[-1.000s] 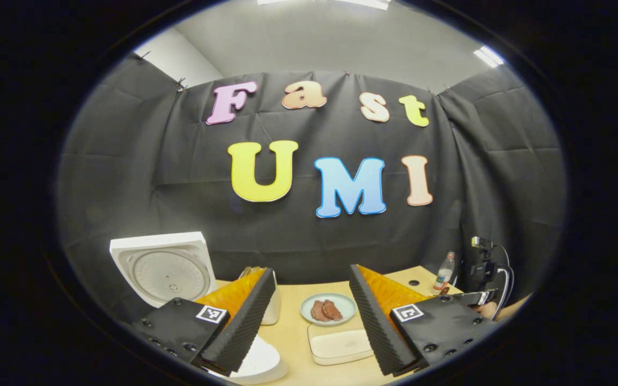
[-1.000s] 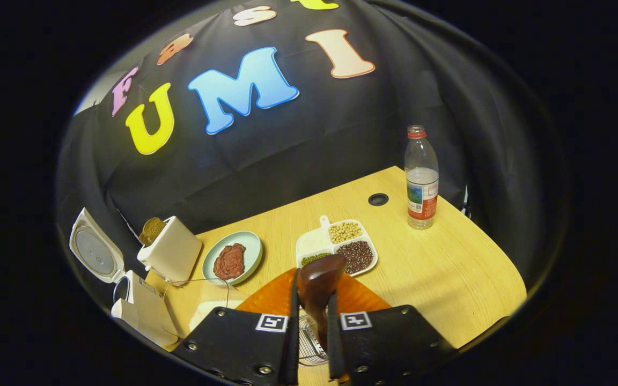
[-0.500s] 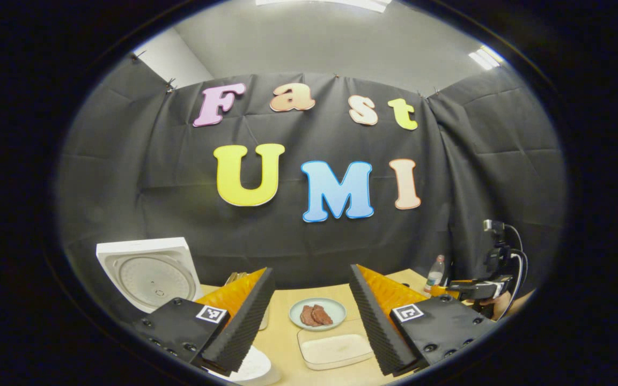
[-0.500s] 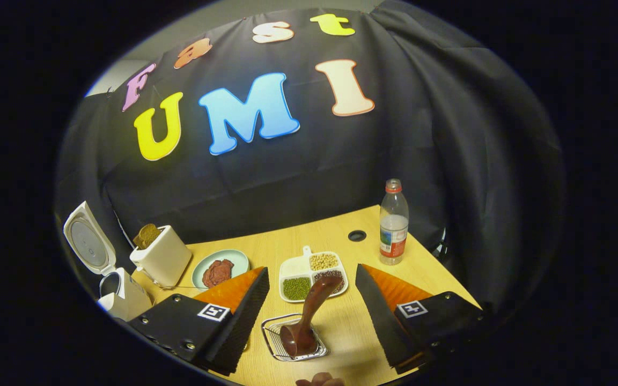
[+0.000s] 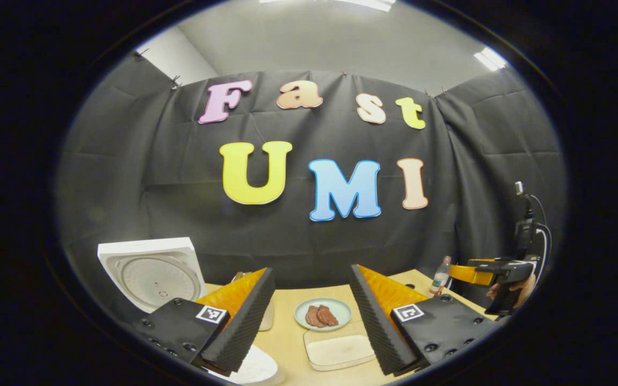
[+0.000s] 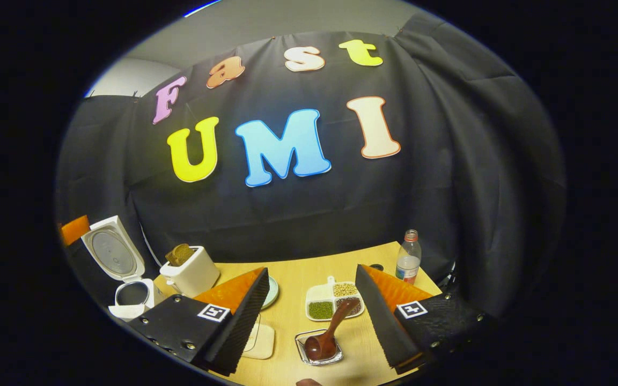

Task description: Close the left gripper, press the button to open the rice cooker; take a wooden spoon from the chopstick holder with the right hand, scoop a spoonful of rice and pour it into the rice cooker, then put the wooden spoon back into the chopstick holder.

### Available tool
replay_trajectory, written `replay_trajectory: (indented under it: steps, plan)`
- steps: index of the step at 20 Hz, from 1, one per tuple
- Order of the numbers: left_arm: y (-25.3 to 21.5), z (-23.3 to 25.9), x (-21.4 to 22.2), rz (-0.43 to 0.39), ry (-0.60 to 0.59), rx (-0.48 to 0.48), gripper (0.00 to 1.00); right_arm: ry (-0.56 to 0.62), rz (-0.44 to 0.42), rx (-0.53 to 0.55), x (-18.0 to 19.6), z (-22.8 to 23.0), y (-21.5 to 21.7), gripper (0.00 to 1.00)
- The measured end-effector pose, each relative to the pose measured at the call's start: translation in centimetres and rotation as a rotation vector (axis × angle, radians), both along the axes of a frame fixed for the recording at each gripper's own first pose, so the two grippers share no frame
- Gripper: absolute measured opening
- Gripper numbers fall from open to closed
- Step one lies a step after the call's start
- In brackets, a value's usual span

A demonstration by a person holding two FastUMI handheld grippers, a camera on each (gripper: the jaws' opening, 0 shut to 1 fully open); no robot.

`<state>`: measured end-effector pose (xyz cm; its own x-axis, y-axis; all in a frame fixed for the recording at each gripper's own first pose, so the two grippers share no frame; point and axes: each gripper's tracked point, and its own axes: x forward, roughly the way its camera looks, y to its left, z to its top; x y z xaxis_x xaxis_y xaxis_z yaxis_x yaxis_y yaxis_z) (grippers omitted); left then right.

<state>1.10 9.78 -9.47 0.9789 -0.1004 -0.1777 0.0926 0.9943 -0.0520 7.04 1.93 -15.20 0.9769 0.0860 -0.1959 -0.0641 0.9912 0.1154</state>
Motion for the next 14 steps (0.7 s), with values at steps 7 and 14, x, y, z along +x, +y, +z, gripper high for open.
replay_trajectory:
  steps: [7,14]
  plan:
    - [6.5,1.8,1.0,0.099,0.005,0.027,0.96,-0.058,0.038,-0.016,-0.4,3.3,2.1,0.98]
    - [18.7,4.2,4.4,0.291,-0.007,0.012,0.97,-0.071,0.040,-0.008,-0.6,4.3,2.5,0.98]
